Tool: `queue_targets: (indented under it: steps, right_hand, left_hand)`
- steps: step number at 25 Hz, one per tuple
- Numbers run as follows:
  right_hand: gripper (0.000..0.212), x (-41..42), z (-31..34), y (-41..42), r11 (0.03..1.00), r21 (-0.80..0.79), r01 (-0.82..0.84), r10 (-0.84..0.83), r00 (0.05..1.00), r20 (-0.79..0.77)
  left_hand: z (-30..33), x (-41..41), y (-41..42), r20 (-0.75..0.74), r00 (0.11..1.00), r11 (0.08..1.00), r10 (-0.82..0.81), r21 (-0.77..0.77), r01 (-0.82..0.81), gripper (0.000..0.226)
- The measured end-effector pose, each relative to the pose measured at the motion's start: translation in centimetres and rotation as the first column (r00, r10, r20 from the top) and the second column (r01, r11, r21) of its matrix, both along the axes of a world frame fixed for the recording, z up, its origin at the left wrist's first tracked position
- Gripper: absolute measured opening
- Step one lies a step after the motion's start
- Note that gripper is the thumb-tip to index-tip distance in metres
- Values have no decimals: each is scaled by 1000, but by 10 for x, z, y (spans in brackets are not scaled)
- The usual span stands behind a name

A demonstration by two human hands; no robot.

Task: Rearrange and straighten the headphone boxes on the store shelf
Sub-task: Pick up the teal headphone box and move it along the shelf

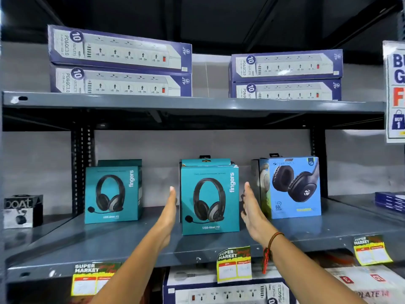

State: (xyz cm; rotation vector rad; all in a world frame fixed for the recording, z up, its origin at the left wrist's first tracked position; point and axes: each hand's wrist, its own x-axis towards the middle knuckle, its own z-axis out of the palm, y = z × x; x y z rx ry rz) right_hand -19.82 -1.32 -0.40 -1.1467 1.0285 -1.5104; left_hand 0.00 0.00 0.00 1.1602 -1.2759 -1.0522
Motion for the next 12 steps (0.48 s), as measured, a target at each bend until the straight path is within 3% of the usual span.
queue_targets:
  steps: [1,5,9,12]
  right_hand:
    - [45,3,1,3,999,-50,-12,10,1000,-24]
    - [32,6,-3,0,998,-65,21,-28,994,-103]
    - [40,3,9,6,990,-135,48,-71,982,-172]
    - [42,-7,41,23,975,-211,68,-121,961,-249]
  left_hand:
    - [-2,-2,-1,-36,999,999,-10,-36,9,76]
    - [-2,-9,5,-67,997,995,-44,-89,38,68]
    - [6,-3,2,-48,998,989,31,-144,-38,71]
    - [34,5,12,9,983,948,184,-265,-175,71]
